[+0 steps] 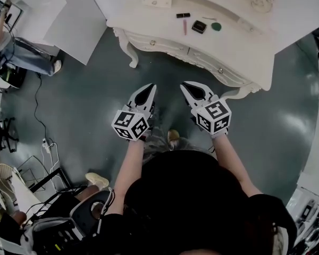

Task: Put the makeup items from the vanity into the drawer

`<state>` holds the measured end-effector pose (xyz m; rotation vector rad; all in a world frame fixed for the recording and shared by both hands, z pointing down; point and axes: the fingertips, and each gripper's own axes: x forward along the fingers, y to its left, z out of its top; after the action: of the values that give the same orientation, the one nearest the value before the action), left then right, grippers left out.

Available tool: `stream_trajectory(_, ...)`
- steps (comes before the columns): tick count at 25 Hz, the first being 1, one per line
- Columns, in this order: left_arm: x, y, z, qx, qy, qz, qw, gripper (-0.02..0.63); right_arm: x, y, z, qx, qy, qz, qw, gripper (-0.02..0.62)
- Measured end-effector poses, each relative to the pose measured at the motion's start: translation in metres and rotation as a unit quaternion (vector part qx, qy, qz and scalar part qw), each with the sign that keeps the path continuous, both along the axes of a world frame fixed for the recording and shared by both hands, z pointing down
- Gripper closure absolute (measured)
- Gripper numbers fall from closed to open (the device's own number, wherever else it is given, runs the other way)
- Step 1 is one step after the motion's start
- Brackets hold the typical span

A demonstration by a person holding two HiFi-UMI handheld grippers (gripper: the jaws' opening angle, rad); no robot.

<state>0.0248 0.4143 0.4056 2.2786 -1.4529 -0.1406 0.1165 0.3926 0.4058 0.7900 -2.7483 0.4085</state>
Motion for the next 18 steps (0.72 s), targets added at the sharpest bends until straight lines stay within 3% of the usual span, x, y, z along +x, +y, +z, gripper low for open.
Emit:
stream_trajectory(7, -0.025, -0.071, 0.004, -0.002, -0.006, 0.028, 0.9996, 0.592, -0.027, -0.066, 0.015, -0.021, -0.001, 0.031, 0.999, 0.569)
stream_trajectory(14, -0.084, -0.154, 0.0, -0.015, -0.01, 0.039, 0.9991, 0.592, -0.081, -0.143, 0.014, -0.036, -0.002, 0.049, 0.998, 0.57)
stream_trajectory(18, -0.095, -0.191, -0.002, -0.019, -0.006, 0.063, 0.9978, 0.592, -0.099, -0.175, 0.017, -0.049, 0.005, 0.062, 0.997, 0.569)
